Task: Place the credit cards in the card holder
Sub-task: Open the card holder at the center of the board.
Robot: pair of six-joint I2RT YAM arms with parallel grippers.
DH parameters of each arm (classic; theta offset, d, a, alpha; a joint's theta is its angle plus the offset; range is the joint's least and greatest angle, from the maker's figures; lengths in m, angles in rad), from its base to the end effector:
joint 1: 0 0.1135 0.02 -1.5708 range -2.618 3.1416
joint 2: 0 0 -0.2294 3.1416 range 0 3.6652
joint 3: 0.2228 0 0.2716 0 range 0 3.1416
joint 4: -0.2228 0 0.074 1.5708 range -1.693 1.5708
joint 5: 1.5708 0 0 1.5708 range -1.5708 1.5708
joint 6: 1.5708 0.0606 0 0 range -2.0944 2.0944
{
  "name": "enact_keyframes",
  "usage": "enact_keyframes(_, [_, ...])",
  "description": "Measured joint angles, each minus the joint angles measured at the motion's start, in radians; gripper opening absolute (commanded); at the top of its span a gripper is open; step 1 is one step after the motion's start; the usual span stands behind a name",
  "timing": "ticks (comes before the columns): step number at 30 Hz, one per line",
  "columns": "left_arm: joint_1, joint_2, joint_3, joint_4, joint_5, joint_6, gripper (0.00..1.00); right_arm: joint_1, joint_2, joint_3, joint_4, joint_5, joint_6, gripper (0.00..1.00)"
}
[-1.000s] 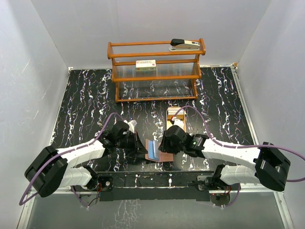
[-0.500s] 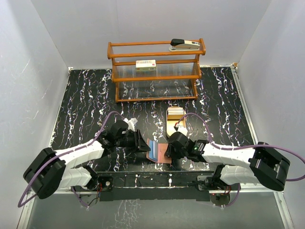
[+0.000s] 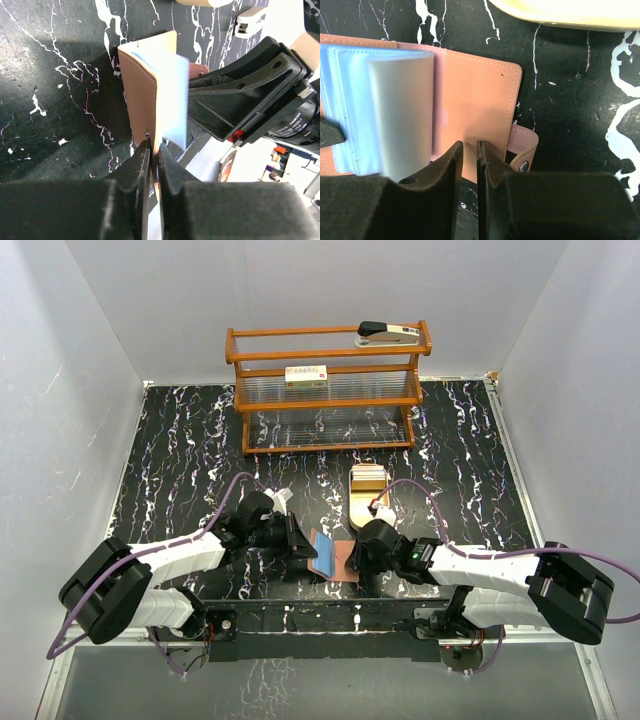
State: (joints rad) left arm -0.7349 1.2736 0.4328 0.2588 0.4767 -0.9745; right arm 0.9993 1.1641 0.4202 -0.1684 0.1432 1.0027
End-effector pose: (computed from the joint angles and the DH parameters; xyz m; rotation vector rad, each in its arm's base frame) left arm 0.1898 -0.2090 0.1052 0.0259 2.4840 -1.3945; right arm 0.1408 0.2029 0.0830 0.0680 2.5953 0.6463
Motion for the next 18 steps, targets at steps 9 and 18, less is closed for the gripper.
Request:
enact_keyframes(9, [-0.002,-0.005,-0.001,0.002,-0.016,-0.006,0.00,0.000,-0.021,0.002,-0.010,-0.015,-0.001,0.37])
enact_keyframes(18, [-0.014,-0.078,-0.003,-0.051,-0.067,-0.005,0.00,0.000,-0.113,0.078,-0.053,-0.058,-0.002,0.57])
